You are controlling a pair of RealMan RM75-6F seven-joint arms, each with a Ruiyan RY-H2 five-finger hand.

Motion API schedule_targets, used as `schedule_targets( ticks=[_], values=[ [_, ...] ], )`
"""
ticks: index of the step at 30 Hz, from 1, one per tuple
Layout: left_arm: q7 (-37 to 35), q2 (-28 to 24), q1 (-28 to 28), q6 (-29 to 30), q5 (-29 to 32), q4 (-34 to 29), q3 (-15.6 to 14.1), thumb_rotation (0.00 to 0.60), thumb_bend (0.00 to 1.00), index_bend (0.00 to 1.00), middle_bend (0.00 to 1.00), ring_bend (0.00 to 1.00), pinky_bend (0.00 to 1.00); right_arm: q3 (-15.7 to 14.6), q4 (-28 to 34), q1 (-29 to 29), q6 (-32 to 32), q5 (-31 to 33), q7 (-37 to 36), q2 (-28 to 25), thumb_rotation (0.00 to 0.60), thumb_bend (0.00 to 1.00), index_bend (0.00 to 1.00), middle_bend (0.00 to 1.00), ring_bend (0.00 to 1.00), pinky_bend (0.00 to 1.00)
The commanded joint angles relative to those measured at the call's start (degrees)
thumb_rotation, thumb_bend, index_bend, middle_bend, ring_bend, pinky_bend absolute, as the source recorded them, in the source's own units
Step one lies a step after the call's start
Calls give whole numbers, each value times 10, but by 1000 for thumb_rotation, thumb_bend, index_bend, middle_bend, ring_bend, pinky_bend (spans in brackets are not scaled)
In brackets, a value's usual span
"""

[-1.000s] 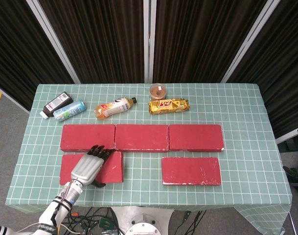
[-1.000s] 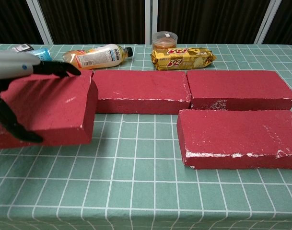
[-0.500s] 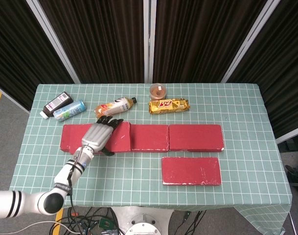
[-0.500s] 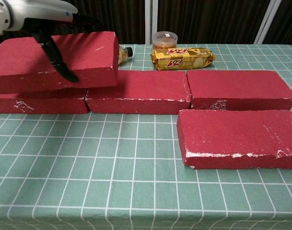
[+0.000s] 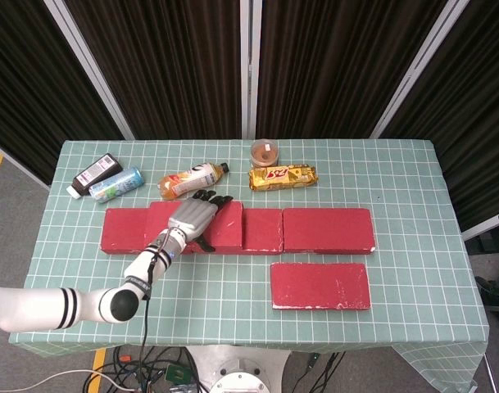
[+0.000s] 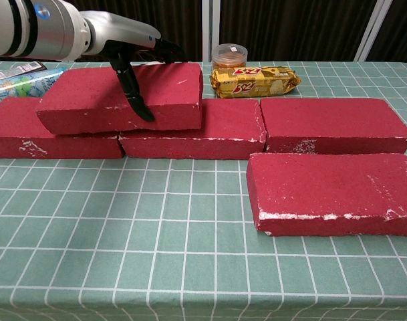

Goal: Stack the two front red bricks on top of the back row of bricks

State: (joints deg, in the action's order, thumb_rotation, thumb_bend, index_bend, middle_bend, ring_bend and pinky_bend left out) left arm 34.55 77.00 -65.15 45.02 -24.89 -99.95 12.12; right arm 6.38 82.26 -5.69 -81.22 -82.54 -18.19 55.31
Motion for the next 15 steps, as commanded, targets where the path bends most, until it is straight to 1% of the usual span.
schedule_targets(
  ticks=[1, 9, 15],
  values=[
    [-2, 5, -9, -7, -4, 12, -11, 600, 116, 0, 189, 0, 0, 0, 1, 0, 0, 1, 0, 0, 600, 0, 0, 0, 0, 0],
    [-19, -4, -23, -15, -14, 20, -26, 600, 116, 0, 189, 0, 0, 0, 1, 0, 2, 2, 0, -1, 600, 0, 0, 0, 0, 0],
    [-23, -2, -36, -10, 11, 28, -41, 600, 116, 0, 189, 0, 0, 0, 0, 0, 3, 3, -1, 0, 600, 0, 0, 0, 0, 0]
  ],
)
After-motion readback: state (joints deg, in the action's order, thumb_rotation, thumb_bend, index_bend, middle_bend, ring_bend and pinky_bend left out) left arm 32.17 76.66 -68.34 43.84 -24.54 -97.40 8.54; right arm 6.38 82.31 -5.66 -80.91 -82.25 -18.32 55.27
